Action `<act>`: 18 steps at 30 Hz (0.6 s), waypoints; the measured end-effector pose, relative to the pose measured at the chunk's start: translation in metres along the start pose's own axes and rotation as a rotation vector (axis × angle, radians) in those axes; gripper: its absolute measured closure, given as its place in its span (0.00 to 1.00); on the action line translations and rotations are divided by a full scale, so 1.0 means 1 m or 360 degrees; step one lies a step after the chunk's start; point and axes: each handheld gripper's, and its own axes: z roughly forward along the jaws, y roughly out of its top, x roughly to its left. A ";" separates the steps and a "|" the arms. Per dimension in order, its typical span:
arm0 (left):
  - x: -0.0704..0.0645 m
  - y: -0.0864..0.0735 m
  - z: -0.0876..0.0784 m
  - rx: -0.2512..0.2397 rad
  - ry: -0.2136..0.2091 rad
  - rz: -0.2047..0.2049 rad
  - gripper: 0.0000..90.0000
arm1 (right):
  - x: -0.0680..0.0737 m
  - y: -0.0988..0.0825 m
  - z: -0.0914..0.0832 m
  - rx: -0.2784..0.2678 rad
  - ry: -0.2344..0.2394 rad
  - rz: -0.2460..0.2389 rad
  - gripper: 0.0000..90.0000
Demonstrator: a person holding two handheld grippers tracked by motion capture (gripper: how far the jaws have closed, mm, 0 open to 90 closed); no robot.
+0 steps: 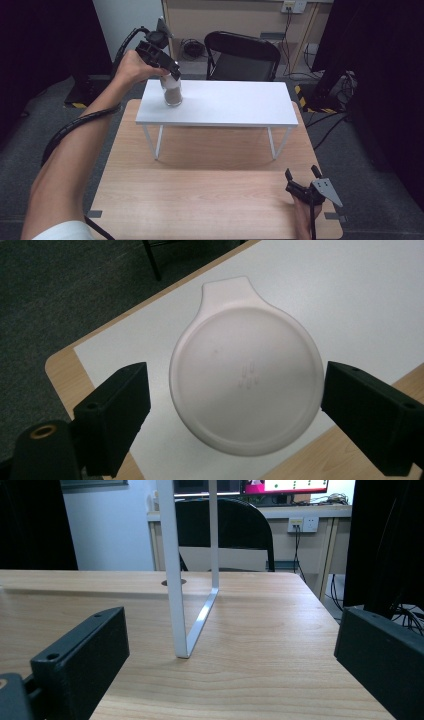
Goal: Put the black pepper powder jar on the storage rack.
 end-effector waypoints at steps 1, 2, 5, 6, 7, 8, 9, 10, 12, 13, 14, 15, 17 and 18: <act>0.000 -0.001 -0.002 -0.0007 0.0002 -0.0001 0.13 | 0.000 0.000 0.000 -0.0001 0.0002 0.0002 0.01; -0.001 -0.003 -0.005 -0.0018 0.0008 -0.0007 0.13 | 0.000 0.000 0.000 -0.0001 0.0001 0.0001 0.01; -0.002 -0.006 -0.014 -0.0042 -0.0003 -0.0004 0.13 | 0.000 0.000 0.000 0.0000 0.0001 0.0001 0.01; -0.004 -0.007 -0.018 -0.0050 -0.0006 0.0004 0.13 | 0.000 0.000 0.000 0.0000 0.0001 0.0001 0.01; -0.006 -0.008 -0.023 -0.0059 0.0001 0.0022 0.13 | 0.000 0.000 0.000 0.0002 0.0003 0.0003 0.01; -0.006 -0.008 -0.023 -0.0059 0.0001 0.0022 0.13 | 0.000 0.000 0.000 0.0002 0.0003 0.0003 0.01; -0.008 -0.009 -0.028 -0.0064 -0.0001 0.0030 0.13 | 0.000 0.000 0.000 0.0001 0.0002 0.0004 0.01; -0.010 -0.010 -0.031 -0.0071 0.0000 0.0033 0.13 | 0.000 0.000 0.000 0.0001 0.0003 0.0004 0.01; -0.013 -0.013 -0.040 -0.0090 -0.0001 0.0044 0.13 | 0.000 0.000 0.000 0.0001 0.0003 0.0002 0.01; -0.013 -0.013 -0.040 -0.0090 -0.0001 0.0044 0.13 | 0.000 0.000 0.000 0.0001 0.0003 0.0002 0.01; -0.015 -0.013 -0.042 -0.0093 0.0001 0.0050 0.13 | 0.000 0.000 0.000 0.0001 0.0002 0.0001 0.01; -0.017 -0.014 -0.046 -0.0097 0.0006 0.0064 0.13 | 0.000 0.000 0.000 0.0001 0.0002 0.0001 0.01; -0.022 -0.017 -0.053 -0.0101 0.0007 0.0081 0.13 | 0.000 0.000 0.000 0.0002 0.0003 0.0000 0.01; -0.024 -0.019 -0.057 -0.0108 0.0008 0.0095 0.13 | 0.000 0.000 0.000 0.0003 0.0004 0.0000 0.01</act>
